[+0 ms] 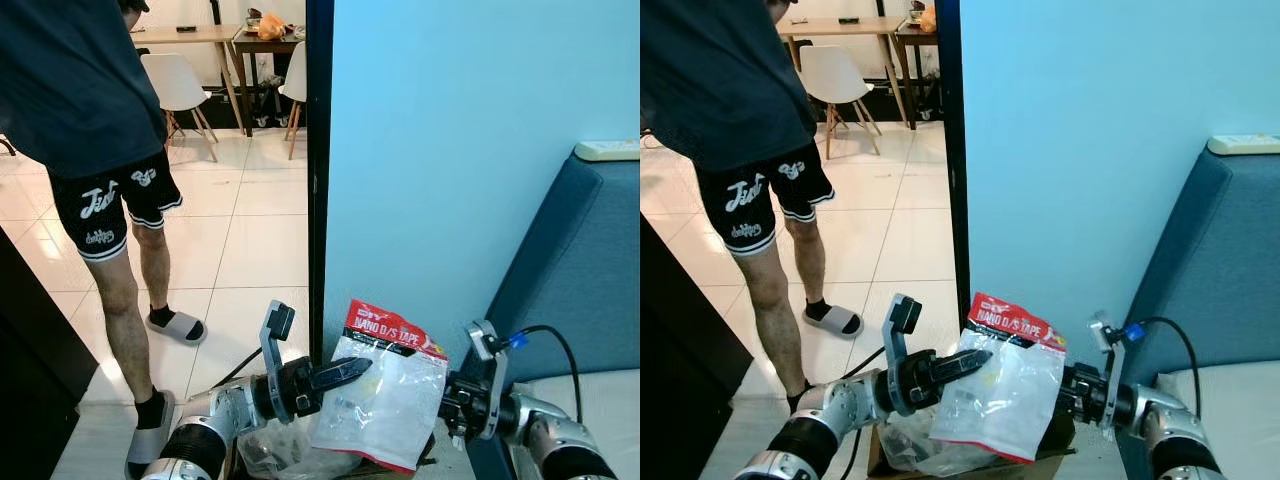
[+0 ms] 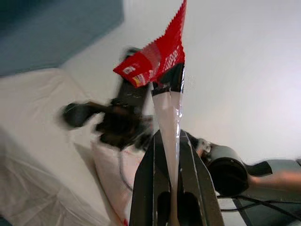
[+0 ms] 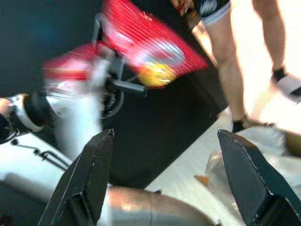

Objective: Clean up the room

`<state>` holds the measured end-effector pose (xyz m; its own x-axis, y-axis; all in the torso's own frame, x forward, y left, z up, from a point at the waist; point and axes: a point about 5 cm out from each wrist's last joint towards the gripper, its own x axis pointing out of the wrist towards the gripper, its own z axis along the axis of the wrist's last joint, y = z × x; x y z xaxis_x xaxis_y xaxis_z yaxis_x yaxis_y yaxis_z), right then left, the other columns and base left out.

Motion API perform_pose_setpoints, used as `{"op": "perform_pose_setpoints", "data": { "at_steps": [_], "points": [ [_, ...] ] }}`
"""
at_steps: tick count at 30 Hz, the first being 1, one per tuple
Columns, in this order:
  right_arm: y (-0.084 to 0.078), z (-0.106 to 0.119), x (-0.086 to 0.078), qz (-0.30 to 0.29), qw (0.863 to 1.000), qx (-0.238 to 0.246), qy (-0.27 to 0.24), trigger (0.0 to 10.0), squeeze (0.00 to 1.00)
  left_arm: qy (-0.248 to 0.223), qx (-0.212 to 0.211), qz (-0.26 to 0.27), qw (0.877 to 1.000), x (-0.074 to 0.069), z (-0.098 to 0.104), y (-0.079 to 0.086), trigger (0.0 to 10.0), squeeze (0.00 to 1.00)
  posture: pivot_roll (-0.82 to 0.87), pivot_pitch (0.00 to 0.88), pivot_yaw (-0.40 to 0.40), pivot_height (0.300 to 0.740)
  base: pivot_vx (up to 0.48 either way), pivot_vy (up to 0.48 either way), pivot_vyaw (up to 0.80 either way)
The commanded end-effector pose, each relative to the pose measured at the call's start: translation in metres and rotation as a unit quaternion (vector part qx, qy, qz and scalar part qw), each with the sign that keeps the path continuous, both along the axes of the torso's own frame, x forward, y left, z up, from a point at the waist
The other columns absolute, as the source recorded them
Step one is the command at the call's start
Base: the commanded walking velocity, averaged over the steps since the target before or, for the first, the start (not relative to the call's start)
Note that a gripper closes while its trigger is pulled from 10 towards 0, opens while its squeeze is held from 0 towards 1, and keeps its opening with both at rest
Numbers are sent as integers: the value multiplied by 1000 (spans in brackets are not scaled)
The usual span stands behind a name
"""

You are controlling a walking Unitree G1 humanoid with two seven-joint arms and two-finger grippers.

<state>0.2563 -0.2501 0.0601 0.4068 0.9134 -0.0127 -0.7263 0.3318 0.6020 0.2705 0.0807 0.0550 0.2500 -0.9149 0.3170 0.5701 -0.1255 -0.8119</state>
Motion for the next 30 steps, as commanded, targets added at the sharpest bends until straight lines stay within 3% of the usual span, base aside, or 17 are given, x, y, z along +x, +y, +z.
{"op": "perform_pose_setpoints", "data": {
  "at_steps": [1, 3, 4, 7, 12, 14, 16, 20, 30],
  "points": [
    [-4, 8, 0, -4, 1000, 18, -18, 10000, 0, -8, 5, 32, 999, 7, 3, 16, 10000, 0, 135, 0, 14, 740, 0, 0, 0],
    [-5, 11, -1, -4, 999, 23, -23, 10000, 0, -11, 5, 39, 999, 9, 5, 21, 10000, 0, 135, 0, 14, 740, 0, 0, 0],
    [-9, 20, -5, -11, 998, 47, -43, 10000, 0, -19, 0, 58, 998, 13, 10, 33, 10000, 0, 139, 0, 8, 740, 0, 0, 0],
    [-14, 28, -9, -20, 996, 70, -59, 10000, 0, -26, -4, 67, 997, 15, 14, 40, 10000, 0, 142, 0, 6, 740, 0, 0, 0],
    [-13, 30, -21, -10, 995, 72, -62, 10000, 0, -34, -13, 68, 997, 16, 18, 41, 10000, 0, 135, 0, 8, 740, 0, 0, 0],
    [-6, 25, -25, 9, 997, 62, -53, 10000, 0, -36, -15, 64, 997, 16, 18, 38, 10000, 0, 135, 0, 8, 740, 0, 0, 0],
    [14, 13, -30, 46, 998, 37, -34, 10000, 0, -37, -24, 51, 998, 14, 19, 30, 10000, 0, 127, 0, 13, 740, 0, 0, 0],
    [28, 5, -30, 62, 998, 22, -23, 10000, 0, -41, -35, 38, 998, 13, 22, 23, 10000, 0, 126, 0, 14, 740, 0, 0, 0],
    [41, 9, -21, 42, 998, 40, -29, 10000, 0, -51, -48, 27, 997, 14, 28, 19, 10000, 0, 124, 0, 15, 740, 0, 0, 0]
  ]
}}
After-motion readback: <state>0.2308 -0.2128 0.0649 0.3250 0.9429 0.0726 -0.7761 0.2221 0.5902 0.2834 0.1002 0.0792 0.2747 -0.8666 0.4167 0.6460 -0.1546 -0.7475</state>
